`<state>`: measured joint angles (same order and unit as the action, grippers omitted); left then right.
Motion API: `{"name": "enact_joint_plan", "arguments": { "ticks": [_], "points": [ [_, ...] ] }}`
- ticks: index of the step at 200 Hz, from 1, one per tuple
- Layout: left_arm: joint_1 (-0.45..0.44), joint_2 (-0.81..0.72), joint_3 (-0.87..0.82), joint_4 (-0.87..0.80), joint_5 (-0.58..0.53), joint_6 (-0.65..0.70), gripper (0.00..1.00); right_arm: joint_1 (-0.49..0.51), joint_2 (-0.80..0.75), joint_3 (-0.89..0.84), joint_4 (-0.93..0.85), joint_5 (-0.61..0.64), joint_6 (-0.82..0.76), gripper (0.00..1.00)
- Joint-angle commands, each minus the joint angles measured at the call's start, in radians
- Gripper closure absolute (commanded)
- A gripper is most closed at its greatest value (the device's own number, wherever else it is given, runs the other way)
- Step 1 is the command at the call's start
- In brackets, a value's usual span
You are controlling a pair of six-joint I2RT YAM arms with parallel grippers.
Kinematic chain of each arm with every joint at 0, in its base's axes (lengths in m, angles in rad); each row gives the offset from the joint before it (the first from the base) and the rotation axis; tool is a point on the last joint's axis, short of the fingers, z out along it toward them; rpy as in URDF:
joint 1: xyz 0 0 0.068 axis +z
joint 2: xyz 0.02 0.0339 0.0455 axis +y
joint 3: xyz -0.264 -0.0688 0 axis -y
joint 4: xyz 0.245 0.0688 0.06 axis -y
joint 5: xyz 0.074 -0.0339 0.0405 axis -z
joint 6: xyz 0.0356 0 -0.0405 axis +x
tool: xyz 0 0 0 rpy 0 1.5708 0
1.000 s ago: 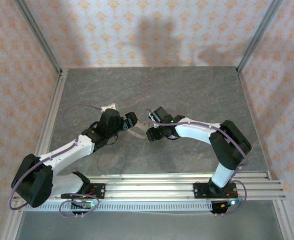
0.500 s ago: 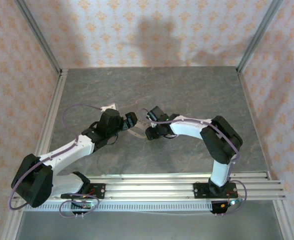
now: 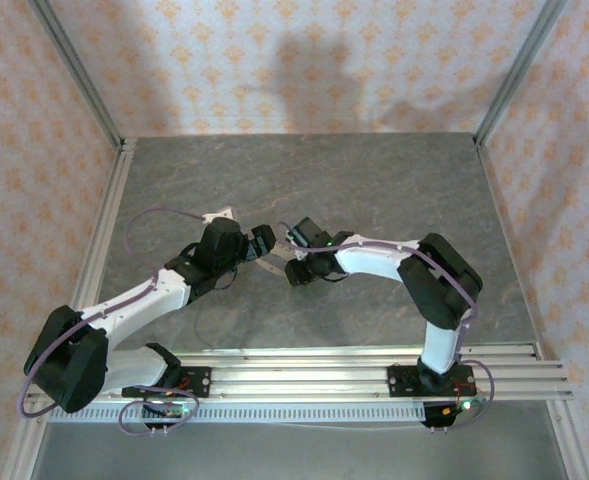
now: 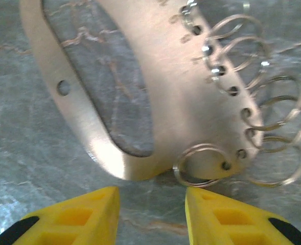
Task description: Put the keys on the keyring
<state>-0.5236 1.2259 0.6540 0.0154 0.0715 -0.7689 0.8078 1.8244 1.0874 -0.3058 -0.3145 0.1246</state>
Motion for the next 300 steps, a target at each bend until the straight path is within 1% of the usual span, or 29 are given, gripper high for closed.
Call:
{"name": "enact_joint_plan", "arguments": {
  "ticks": [1, 38, 72, 110, 173, 252, 300],
  "points": [
    [-0.001, 0.006, 0.018, 0.018, 0.005, 0.0, 0.02, 0.012, 0.003, 0.031, 0.001, -0.004, 0.021, 0.61],
    [-0.001, -0.009, 0.019, 0.003, -0.002, 0.006, 0.02, 0.013, -0.058, 0.025, -0.017, 0.08, 0.015, 0.61],
    [0.024, -0.042, 0.008, -0.012, -0.009, 0.01, 0.02, 0.012, -0.089, 0.032, -0.058, 0.155, -0.013, 0.6],
    [0.054, -0.075, -0.001, -0.025, -0.001, 0.011, 0.01, 0.017, -0.067, 0.052, -0.084, 0.186, -0.037, 0.61],
    [0.055, -0.07, -0.008, -0.015, 0.004, 0.008, 0.01, 0.042, -0.021, 0.08, -0.094, 0.195, -0.047, 0.68],
    [0.056, -0.054, -0.012, -0.004, 0.013, 0.005, 0.01, 0.05, 0.027, 0.098, -0.102, 0.21, -0.055, 0.68],
    [0.055, -0.045, -0.014, 0.006, 0.019, 0.003, 0.01, 0.05, 0.05, 0.114, -0.104, 0.27, -0.062, 0.68]
  ]
}}
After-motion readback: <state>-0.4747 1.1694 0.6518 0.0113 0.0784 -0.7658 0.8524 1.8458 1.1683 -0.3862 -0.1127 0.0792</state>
